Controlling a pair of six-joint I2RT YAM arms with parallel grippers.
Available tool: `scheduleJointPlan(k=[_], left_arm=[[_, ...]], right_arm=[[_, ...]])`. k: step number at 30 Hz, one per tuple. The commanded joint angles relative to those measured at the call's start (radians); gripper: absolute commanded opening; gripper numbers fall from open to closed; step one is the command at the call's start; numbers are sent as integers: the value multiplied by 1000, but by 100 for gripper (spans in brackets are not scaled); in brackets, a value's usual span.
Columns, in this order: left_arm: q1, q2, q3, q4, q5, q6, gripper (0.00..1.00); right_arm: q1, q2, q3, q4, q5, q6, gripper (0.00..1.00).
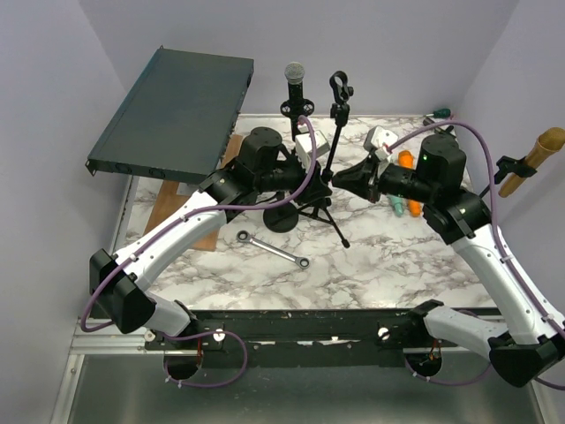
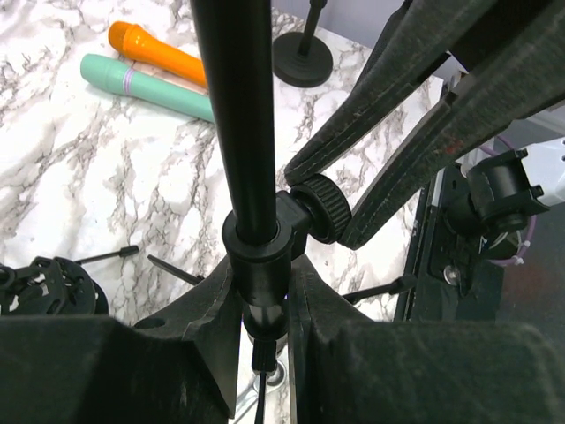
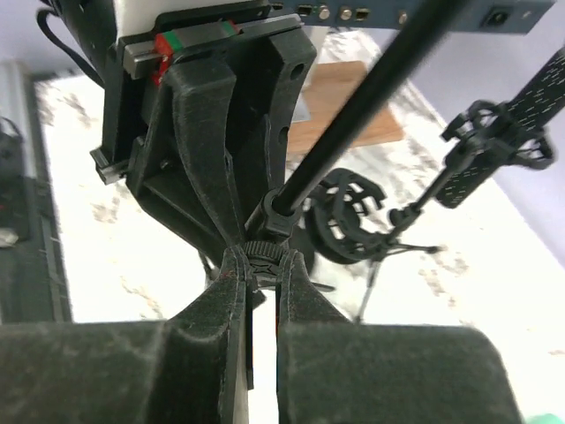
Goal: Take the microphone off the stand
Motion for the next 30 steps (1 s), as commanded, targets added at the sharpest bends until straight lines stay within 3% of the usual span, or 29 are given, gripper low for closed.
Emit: scheduleJointPlan(k=[1, 7, 9, 12, 14, 15, 21, 30], left_arm=[[-14, -38, 11, 29, 104, 4, 0], [-10, -30, 20, 20, 106, 13, 0], [-10, -26, 20, 21, 100, 16, 0], [-8, -23, 18, 19, 89, 23, 0], [-8, -24, 14, 19, 85, 26, 0], [-8, -26, 11, 21, 84, 29, 0], [-7, -43, -21, 28, 86, 52, 0], [-8, -67, -61, 23, 74, 80, 0]], right_arm=[[43, -5, 81, -56, 318, -372, 1], [94, -11, 99, -62, 457, -508, 4], [96, -23, 104, -60, 445, -479, 11], [96, -43, 119, -59, 386, -361, 41], [93, -59, 130, -46, 341, -256, 70], [88, -66, 133, -34, 321, -192, 78], [15, -74, 163, 32, 236, 111, 81], [-90, 7, 300, 66, 142, 393, 82]])
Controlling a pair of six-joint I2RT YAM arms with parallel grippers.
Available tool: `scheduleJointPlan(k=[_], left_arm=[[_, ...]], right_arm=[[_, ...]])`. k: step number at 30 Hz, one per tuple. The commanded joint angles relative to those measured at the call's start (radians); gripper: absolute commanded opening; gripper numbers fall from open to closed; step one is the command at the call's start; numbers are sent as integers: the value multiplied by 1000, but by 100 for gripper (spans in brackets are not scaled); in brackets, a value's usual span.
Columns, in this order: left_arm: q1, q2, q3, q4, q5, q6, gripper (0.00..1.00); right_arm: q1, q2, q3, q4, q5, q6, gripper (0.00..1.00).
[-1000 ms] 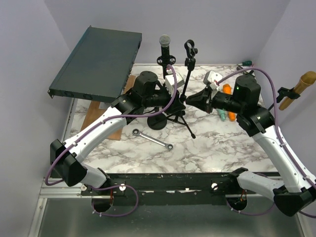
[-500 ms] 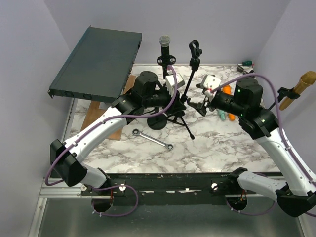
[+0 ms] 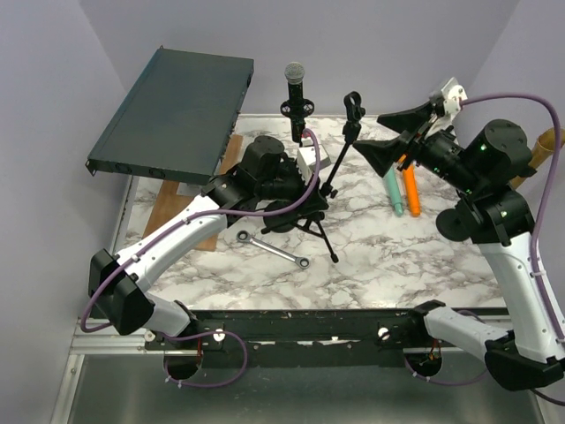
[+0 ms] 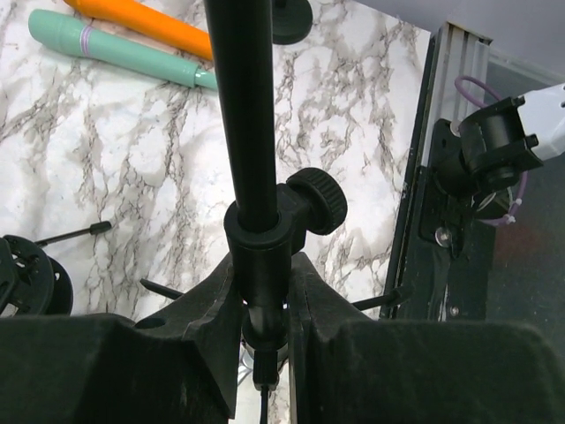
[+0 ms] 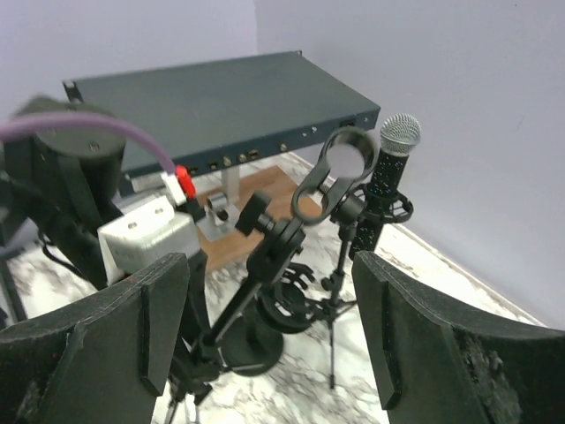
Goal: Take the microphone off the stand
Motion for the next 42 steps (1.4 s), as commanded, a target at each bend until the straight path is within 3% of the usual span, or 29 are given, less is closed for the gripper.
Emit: scheduleJointPlan(k=[1, 9, 20, 24, 31, 37, 42], left_arm=[[-5, -60, -10, 32, 23, 30, 0], [-6, -62, -13, 17, 16, 89, 0], [-8, -28, 62, -16, -18, 109, 0], [-8, -14, 87, -22, -28, 112, 0], [-8, 14, 125, -27, -35, 112, 0], [-8, 41, 167, -42, -31, 104, 0], [-8, 63, 195, -51, -31, 97, 0]], right_arm=[[-43, 51, 65, 54, -73, 197, 82], [-84, 123, 40, 143, -174, 338, 75], [-92, 131, -114, 232, -295, 393, 16], [-91, 110, -209, 237, -288, 365, 4], [-91, 75, -370, 262, -276, 335, 1], [-87, 42, -409, 262, -284, 309, 1], [-86, 21, -424, 270, -314, 306, 23]])
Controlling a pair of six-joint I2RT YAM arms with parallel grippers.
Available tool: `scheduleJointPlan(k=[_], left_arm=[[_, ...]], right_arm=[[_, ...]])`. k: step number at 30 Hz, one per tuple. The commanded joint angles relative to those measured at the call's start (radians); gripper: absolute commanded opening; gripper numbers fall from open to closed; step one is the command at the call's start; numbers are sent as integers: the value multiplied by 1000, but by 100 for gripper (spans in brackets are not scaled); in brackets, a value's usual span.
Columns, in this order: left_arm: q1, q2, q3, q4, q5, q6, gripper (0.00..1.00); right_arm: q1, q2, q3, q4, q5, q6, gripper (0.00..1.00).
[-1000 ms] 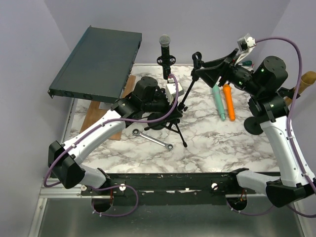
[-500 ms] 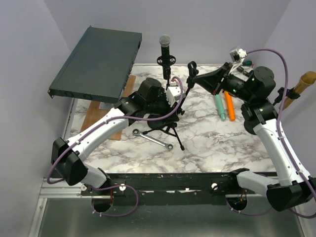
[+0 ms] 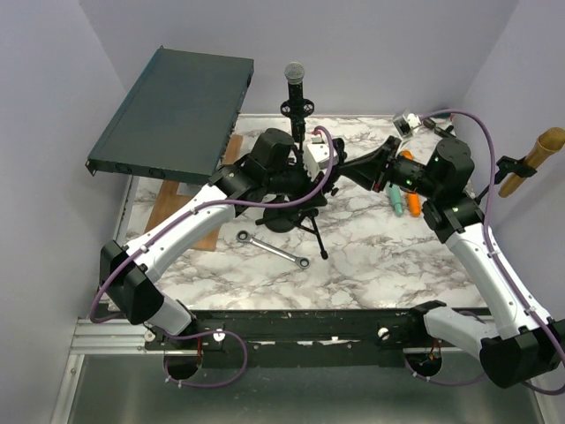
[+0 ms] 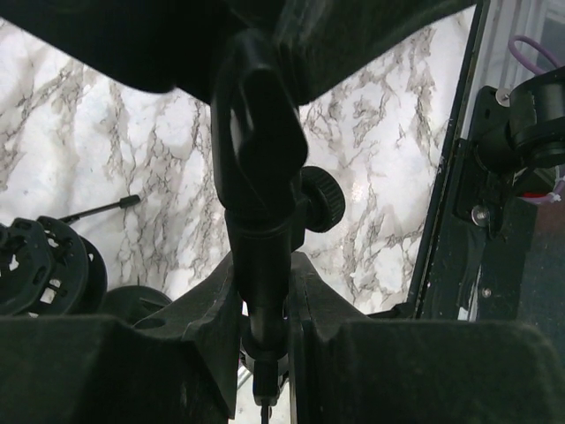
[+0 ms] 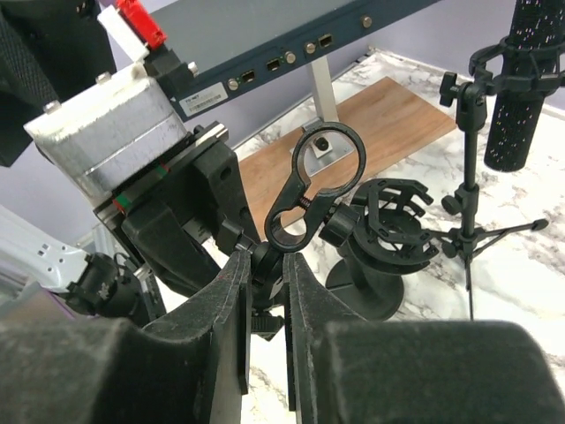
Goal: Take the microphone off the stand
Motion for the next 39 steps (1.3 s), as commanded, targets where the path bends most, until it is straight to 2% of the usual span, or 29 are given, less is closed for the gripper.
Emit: scheduleJointPlan(k=[1, 5, 11, 15, 19, 30, 39], left_arm=[[-7, -11, 78, 125, 35, 8, 0], [-8, -5, 81, 125, 34, 5, 0], [-7, 3, 84, 125, 39, 4, 0], [-10, 9, 81, 121, 41, 5, 0], [-16, 15, 85, 121, 44, 7, 0], [-57, 18, 88, 99, 29, 42, 0], [-77, 22, 93, 88, 17, 59, 0]], right_arm=[[3, -21, -29, -46, -44, -37, 27], [4, -24, -40, -45, -58, -35, 35], [4, -21, -67, -4, -105, -6, 62], [5, -14, -59, 0, -128, 6, 65], [9, -6, -61, 1, -122, 2, 64], [13, 18, -56, 0, -69, -7, 43], [16, 32, -56, -5, -42, -21, 44]])
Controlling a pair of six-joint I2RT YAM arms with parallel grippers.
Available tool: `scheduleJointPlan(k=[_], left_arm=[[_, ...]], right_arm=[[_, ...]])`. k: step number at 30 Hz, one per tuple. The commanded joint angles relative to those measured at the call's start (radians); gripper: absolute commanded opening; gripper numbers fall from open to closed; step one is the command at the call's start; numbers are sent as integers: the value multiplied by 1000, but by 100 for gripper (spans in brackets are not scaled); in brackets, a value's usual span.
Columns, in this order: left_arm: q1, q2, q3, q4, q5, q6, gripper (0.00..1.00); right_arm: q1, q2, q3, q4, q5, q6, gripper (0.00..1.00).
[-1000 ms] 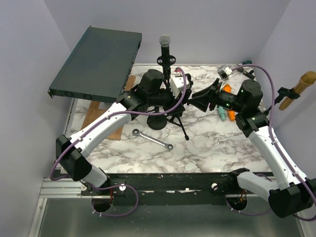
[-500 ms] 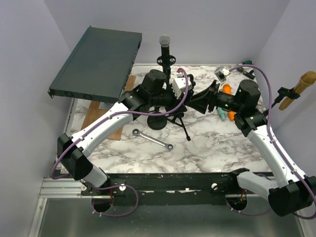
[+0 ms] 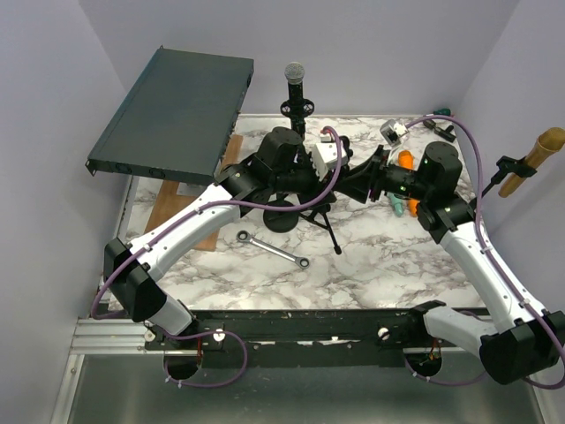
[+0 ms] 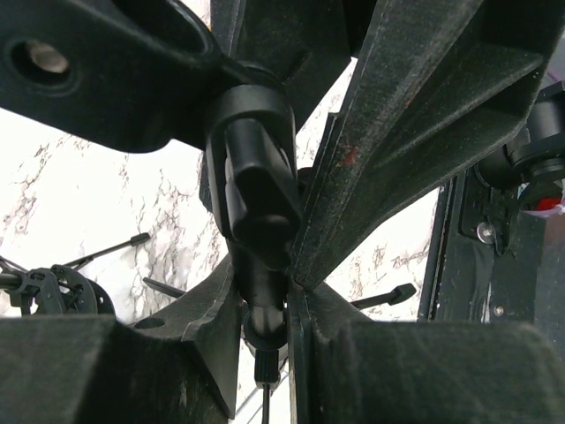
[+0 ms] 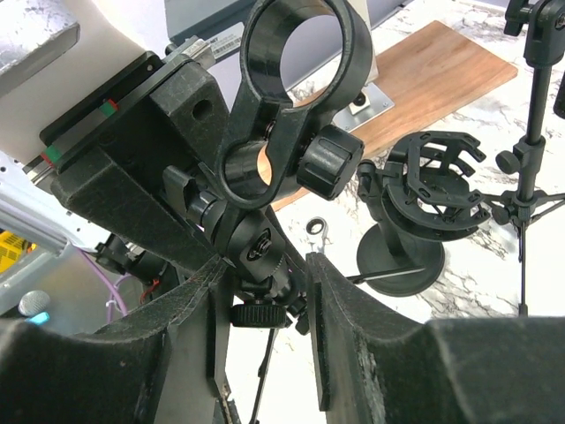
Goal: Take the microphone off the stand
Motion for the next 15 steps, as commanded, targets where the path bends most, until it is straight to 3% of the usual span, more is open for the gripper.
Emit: scheduleJointPlan(k=[1, 9, 13, 15], left_arm=[[-35, -2, 48, 38, 28, 23, 0], [-46, 20, 72, 30, 24, 19, 0], [-53, 25, 75, 30, 23, 21, 0], [-54, 27, 76, 29, 25, 23, 0]], right_arm=[[5, 18, 1, 5, 53, -21, 44], [10, 30, -23, 11, 61, -11, 44], [10, 24, -27, 11, 89, -15, 36], [10, 23, -33, 11, 92, -17, 27]])
